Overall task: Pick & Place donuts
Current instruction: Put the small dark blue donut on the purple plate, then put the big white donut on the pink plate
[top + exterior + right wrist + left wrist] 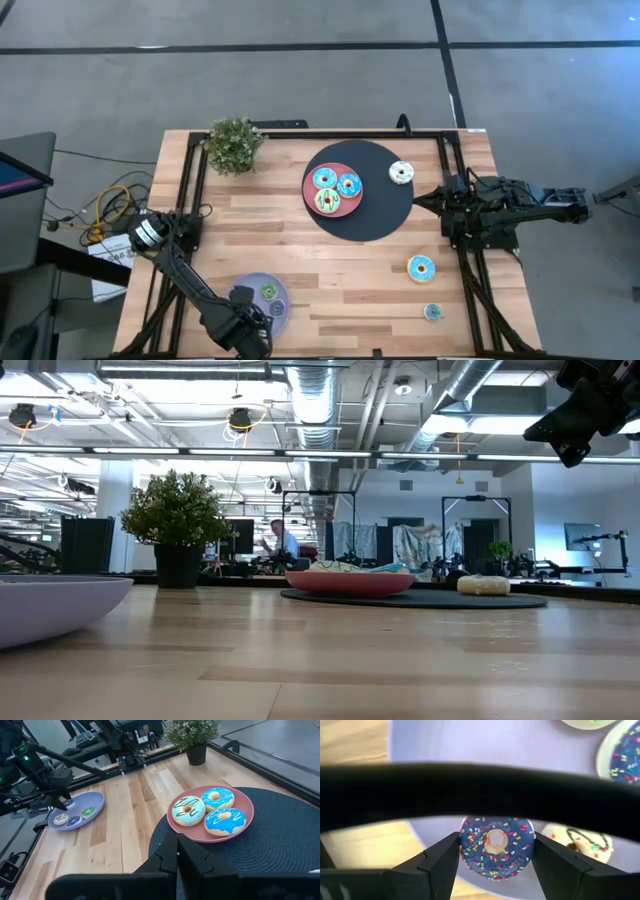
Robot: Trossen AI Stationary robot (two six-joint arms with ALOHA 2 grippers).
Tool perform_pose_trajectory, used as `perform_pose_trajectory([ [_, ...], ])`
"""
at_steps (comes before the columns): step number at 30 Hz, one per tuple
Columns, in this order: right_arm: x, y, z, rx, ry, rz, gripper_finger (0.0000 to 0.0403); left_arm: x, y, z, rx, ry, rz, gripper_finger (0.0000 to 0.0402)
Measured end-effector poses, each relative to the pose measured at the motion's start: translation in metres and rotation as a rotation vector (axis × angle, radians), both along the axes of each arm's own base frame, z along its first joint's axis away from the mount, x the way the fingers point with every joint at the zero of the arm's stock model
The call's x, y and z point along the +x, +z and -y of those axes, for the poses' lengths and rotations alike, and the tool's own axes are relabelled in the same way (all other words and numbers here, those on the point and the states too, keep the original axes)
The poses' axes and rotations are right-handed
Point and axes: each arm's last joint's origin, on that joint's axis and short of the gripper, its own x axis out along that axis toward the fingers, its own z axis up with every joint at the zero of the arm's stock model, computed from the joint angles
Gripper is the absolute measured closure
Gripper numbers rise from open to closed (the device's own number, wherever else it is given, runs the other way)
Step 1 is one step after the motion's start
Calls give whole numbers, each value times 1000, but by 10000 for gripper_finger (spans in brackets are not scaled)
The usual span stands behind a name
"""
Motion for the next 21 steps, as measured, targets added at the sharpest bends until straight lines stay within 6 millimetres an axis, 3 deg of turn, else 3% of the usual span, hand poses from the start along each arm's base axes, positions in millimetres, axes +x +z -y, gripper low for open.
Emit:
perform_pose_trajectory([
  [10,0,0,0,0,0,-1,403,-2,0,-1,-9,15,-41,172],
  [21,0,0,0,1,3,0,403,-1,1,-2,-19,50,-58,108],
])
